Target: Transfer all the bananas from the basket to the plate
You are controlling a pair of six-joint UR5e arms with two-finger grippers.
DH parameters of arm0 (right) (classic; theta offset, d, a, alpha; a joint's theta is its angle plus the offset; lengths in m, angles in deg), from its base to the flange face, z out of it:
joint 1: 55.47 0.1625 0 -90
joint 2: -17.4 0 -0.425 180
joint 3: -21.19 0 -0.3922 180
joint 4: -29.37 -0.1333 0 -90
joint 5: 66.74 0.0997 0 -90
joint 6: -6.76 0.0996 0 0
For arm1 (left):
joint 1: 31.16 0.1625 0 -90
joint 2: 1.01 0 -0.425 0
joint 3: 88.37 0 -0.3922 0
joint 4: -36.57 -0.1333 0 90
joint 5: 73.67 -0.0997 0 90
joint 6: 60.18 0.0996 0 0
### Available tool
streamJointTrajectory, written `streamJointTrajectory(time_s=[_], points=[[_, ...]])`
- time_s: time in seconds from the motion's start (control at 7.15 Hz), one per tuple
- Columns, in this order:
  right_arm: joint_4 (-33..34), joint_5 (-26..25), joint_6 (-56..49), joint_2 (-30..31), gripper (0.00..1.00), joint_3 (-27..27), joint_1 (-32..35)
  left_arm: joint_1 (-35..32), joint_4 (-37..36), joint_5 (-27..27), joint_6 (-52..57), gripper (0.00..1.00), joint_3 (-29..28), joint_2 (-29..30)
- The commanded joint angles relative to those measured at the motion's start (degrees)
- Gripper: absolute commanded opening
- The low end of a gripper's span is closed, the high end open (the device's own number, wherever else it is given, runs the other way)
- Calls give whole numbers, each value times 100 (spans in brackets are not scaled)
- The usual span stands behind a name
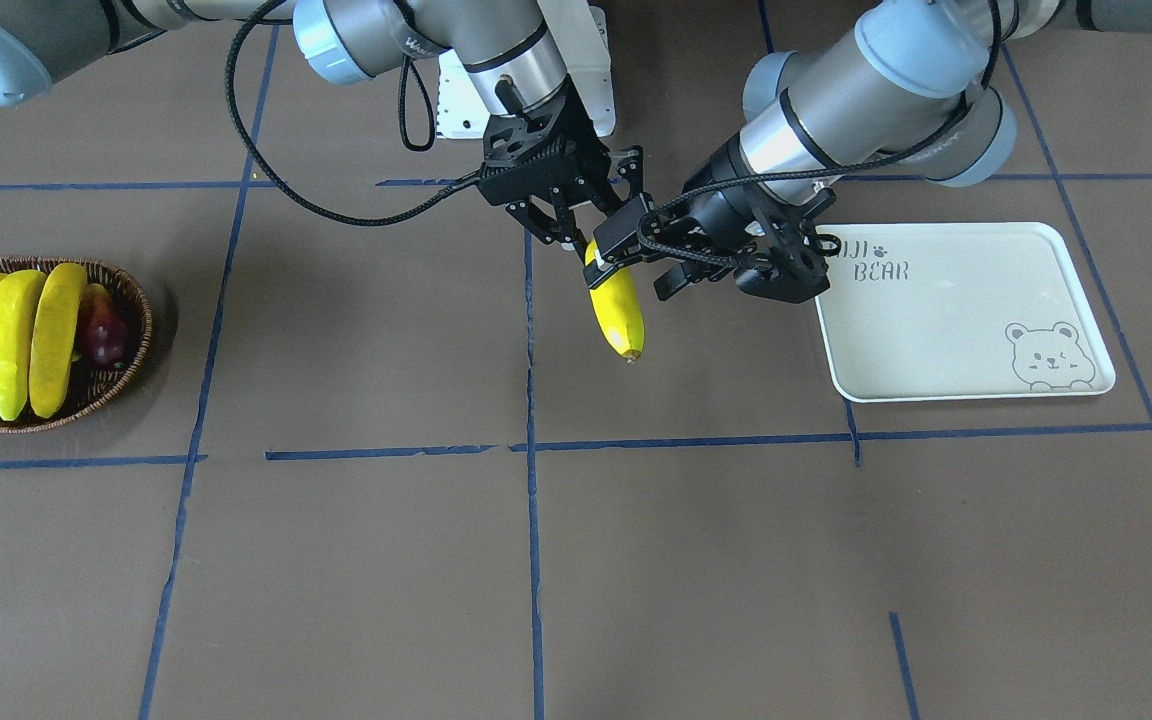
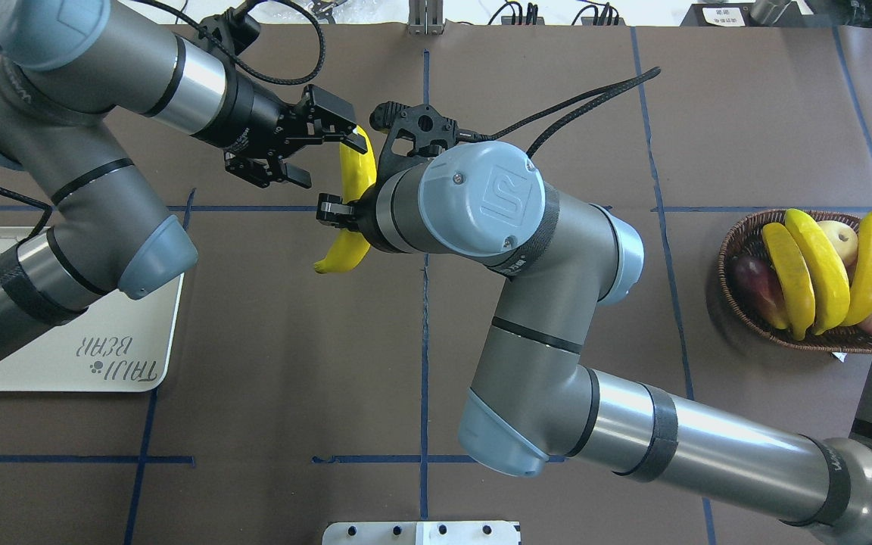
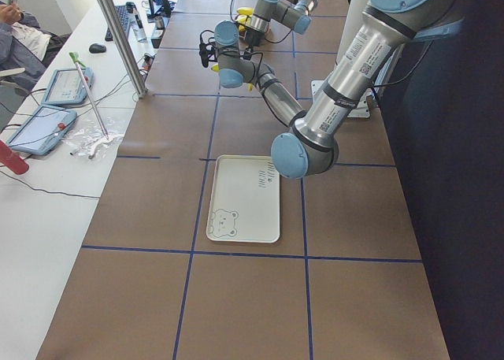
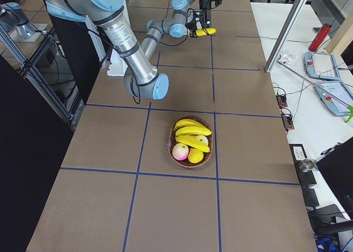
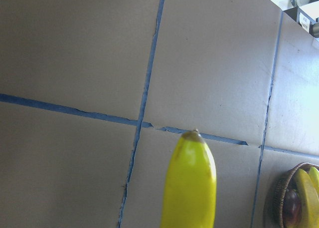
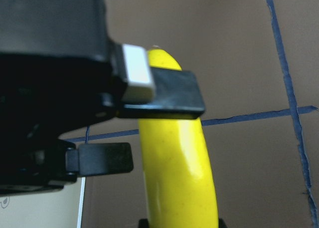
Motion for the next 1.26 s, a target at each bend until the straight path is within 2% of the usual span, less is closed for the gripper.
streamJointTrajectory(time_s=[0.0,0.14,0.28,0.56,0.7,0.84,0.98,1.12], points=[[-69,-5,87,-9,1,5,-21,83,143,-133,-87,100,-117,6],[-61,-5,78,-9,1,23,-21,83,143,-133,-79,100,-212,6],[-61,-5,61,-9,1,23,-21,83,143,-133,-78,83,-248,-3],[-61,-5,52,0,2,14,-21,83,152,-133,-78,33,-248,6],[-61,-5,43,0,6,6,-21,83,152,-133,-78,9,-248,15],[-52,-5,52,0,67,6,-21,83,160,-133,-78,0,-240,6],[-61,-5,34,9,100,-3,-12,83,152,-133,-78,0,-240,6],[-61,4,25,0,100,14,-12,74,152,-133,-87,0,-240,6]])
